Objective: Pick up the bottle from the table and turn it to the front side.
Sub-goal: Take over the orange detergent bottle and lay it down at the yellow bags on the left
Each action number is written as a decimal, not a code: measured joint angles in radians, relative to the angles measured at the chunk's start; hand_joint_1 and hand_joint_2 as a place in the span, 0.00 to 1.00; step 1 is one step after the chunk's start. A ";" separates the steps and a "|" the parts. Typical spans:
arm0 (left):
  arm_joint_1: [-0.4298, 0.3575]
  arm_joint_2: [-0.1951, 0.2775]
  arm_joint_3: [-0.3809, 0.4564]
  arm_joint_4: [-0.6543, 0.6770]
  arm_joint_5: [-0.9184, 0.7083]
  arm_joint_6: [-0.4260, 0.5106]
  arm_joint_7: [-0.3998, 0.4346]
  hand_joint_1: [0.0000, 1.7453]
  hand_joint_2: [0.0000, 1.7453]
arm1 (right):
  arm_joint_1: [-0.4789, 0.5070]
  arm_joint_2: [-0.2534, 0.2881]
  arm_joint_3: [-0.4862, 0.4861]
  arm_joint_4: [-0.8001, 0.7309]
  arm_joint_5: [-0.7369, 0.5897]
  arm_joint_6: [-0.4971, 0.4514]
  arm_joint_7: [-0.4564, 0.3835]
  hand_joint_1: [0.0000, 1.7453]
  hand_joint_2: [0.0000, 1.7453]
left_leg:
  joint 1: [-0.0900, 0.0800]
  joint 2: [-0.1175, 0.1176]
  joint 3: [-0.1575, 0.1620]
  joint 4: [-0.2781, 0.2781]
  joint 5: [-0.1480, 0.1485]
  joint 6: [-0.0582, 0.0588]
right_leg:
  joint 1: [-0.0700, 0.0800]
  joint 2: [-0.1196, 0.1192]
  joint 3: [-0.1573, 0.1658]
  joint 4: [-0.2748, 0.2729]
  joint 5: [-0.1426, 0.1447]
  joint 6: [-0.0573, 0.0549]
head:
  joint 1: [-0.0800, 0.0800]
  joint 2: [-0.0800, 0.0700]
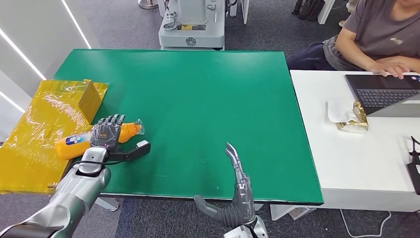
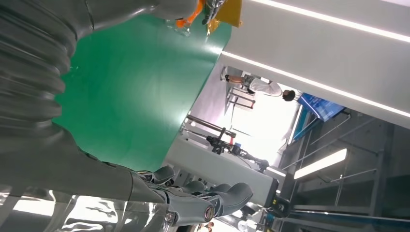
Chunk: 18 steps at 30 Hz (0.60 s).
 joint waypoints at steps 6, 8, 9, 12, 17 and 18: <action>-0.003 -0.001 0.004 0.000 -0.001 -0.030 0.032 0.00 1.00 | 0.007 0.000 -0.002 -0.008 0.019 0.016 0.000 0.00 1.00 | 0.000 0.000 0.001 0.000 0.000 0.000 | 0.000 0.000 0.000 0.000 0.000 0.000 | 0.000 0.000; -0.003 -0.001 0.010 0.000 -0.002 -0.015 0.042 0.00 1.00 | 0.008 0.000 -0.003 -0.011 0.020 0.022 0.000 0.00 1.00 | 0.000 0.000 0.001 0.000 0.000 0.000 | 0.000 0.000 0.000 0.000 0.000 0.000 | 0.000 0.000; -0.002 0.000 0.015 0.000 -0.002 0.001 0.048 0.00 1.00 | 0.009 0.000 -0.004 -0.012 0.020 0.023 0.000 0.00 1.00 | 0.000 0.000 0.001 0.000 0.000 0.000 | 0.000 0.000 0.000 0.000 0.000 0.000 | 0.000 0.000; 0.000 0.001 0.040 0.000 0.002 0.096 0.040 0.00 1.00 | 0.009 0.000 -0.005 -0.016 0.017 0.022 0.000 0.00 1.00 | 0.000 0.000 0.001 0.000 0.000 0.000 | 0.000 0.000 0.000 0.000 0.000 0.000 | 0.000 0.000; 0.001 0.005 0.108 -0.005 0.038 0.276 -0.077 0.00 1.00 | 0.008 0.000 -0.005 -0.025 -0.004 0.020 0.000 0.00 1.00 | 0.000 0.000 0.001 0.000 0.000 0.000 | 0.000 0.000 0.000 0.000 0.000 0.000 | 0.000 0.000; 0.004 0.005 0.129 -0.018 0.056 0.298 -0.113 0.00 1.00 | 0.008 0.000 -0.005 -0.026 -0.010 0.018 0.000 0.00 1.00 | 0.000 0.000 0.000 0.000 0.000 0.000 | 0.000 0.000 0.000 0.000 0.000 0.000 | 0.000 0.000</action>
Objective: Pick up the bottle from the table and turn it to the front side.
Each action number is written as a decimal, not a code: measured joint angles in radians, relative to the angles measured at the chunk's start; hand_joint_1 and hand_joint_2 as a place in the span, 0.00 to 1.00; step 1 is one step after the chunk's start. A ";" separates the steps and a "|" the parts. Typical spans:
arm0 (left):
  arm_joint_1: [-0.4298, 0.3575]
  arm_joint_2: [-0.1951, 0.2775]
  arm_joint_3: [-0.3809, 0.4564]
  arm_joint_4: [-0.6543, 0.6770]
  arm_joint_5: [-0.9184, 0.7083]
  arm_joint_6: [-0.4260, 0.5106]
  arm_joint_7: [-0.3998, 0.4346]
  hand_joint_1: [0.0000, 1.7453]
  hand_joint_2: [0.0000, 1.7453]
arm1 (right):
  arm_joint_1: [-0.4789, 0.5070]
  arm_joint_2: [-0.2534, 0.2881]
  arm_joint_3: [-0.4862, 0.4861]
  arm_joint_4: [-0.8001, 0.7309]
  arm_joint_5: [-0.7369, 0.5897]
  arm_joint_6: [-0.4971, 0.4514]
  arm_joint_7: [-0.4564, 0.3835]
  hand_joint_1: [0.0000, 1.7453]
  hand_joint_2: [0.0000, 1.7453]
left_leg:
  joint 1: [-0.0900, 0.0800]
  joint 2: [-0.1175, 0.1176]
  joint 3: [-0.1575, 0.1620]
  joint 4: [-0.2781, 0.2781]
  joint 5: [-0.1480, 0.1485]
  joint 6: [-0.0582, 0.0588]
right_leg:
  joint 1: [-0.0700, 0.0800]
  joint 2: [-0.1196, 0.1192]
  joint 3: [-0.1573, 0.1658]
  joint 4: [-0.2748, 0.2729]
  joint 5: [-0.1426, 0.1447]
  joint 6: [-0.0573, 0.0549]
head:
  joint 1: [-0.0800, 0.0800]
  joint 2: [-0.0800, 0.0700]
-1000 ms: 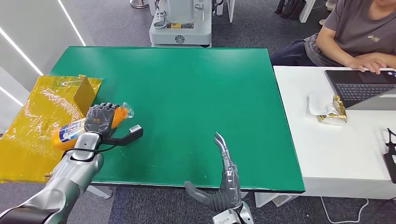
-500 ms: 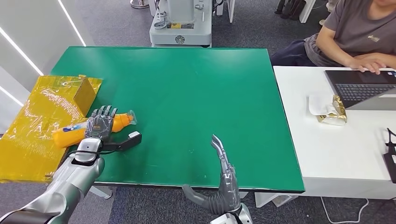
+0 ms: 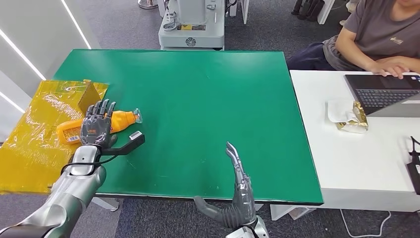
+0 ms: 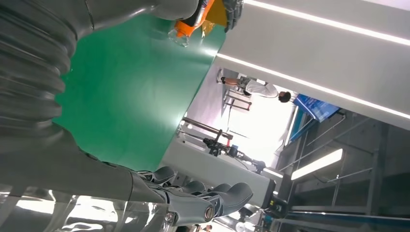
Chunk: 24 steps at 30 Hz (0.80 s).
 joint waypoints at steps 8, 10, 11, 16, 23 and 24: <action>0.028 -0.037 0.305 -0.242 0.221 0.029 -0.496 0.00 1.00 | -0.018 -0.002 0.011 0.000 -0.040 -0.034 0.000 0.00 1.00 | 0.000 0.000 0.000 0.000 0.000 0.000 | 0.000 0.000 0.000 0.000 0.000 0.000 | 0.000 0.000; 0.039 -0.055 0.374 -0.320 0.362 0.029 -0.568 0.00 1.00 | -0.025 -0.004 0.018 0.000 -0.054 -0.044 0.000 0.00 1.00 | 0.000 0.002 0.000 0.000 0.000 0.000 | 0.000 0.002 0.000 0.000 0.000 0.000 | 0.000 0.000; 0.049 -0.062 0.387 -0.365 0.457 0.029 -0.577 0.00 1.00 | -0.029 -0.006 0.022 0.000 -0.060 -0.049 0.000 0.00 1.00 | 0.000 0.002 0.001 0.000 0.000 -0.001 | 0.000 0.002 0.000 0.000 0.000 0.000 | 0.000 0.000; 0.101 -0.079 0.326 -0.610 0.937 0.035 -0.589 0.00 1.00 | -0.047 -0.015 0.037 0.000 -0.091 -0.070 0.000 0.00 1.00 | 0.000 -0.001 0.001 0.000 -0.001 -0.001 | 0.000 -0.001 0.000 0.000 0.000 0.000 | 0.000 0.000; 0.173 -0.144 0.111 -0.948 1.432 -0.101 -0.595 0.00 1.00 | -0.072 -0.021 0.052 0.001 -0.105 -0.086 0.000 0.00 1.00 | 0.000 -0.002 0.000 0.001 -0.001 -0.001 | 0.000 -0.002 0.001 -0.001 0.000 0.000 | 0.000 0.000; 0.178 -0.154 0.102 -0.965 1.456 -0.132 -0.595 0.00 1.00 | -0.072 -0.022 0.052 0.001 -0.106 -0.088 0.000 0.00 1.00 | 0.000 -0.002 0.000 0.001 -0.001 -0.001 | 0.000 -0.002 0.002 -0.001 0.000 0.000 | 0.000 0.000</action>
